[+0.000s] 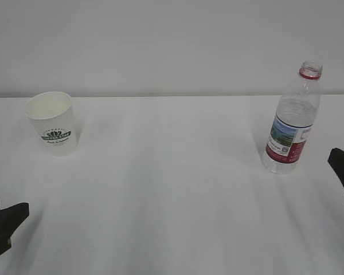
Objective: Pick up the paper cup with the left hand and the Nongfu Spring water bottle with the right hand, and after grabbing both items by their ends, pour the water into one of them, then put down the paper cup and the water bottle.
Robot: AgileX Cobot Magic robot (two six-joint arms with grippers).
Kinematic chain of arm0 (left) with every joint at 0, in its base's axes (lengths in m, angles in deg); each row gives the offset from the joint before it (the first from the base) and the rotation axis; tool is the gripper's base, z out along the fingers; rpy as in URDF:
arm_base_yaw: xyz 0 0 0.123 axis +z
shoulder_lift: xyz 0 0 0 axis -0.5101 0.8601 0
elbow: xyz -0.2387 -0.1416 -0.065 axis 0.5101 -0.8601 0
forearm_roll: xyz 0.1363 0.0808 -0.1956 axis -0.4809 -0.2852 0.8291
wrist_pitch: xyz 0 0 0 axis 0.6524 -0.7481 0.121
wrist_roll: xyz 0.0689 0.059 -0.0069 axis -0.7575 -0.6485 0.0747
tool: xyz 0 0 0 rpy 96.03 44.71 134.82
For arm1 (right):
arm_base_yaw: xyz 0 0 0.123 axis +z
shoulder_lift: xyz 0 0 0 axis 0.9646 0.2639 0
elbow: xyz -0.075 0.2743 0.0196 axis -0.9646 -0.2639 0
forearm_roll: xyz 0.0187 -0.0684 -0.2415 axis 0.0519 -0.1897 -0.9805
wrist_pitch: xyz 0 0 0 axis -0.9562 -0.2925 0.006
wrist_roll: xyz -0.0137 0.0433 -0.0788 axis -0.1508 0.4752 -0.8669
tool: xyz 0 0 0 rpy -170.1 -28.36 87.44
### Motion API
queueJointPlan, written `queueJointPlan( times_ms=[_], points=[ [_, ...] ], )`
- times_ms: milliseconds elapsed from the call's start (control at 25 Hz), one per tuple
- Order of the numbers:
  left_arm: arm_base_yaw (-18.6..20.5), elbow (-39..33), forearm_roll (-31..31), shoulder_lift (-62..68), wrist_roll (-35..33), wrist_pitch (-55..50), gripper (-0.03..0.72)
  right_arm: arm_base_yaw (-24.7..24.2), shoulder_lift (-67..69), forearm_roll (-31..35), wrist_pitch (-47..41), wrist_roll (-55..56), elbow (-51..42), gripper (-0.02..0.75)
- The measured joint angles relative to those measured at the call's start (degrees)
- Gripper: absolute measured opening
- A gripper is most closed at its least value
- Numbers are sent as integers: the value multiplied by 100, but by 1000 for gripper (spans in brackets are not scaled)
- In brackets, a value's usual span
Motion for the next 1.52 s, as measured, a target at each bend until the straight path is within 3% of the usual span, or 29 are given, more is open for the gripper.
queueJointPlan(
  times_ms=[280,680,1360,1520],
  points=[
    [0,0,-5,9,0,43,461,0,766,-176,310,10,0,554],
    [0,23,-5,9,0,43,461,0,1578,-250,1872,-24,-134,554],
    [0,465,-114,22,0,58,461,0,2688,-287,1972,-36,-134,553],
    [0,622,-465,22,0,58,520,0,2688,-297,1972,-36,-134,553]
  ],
)
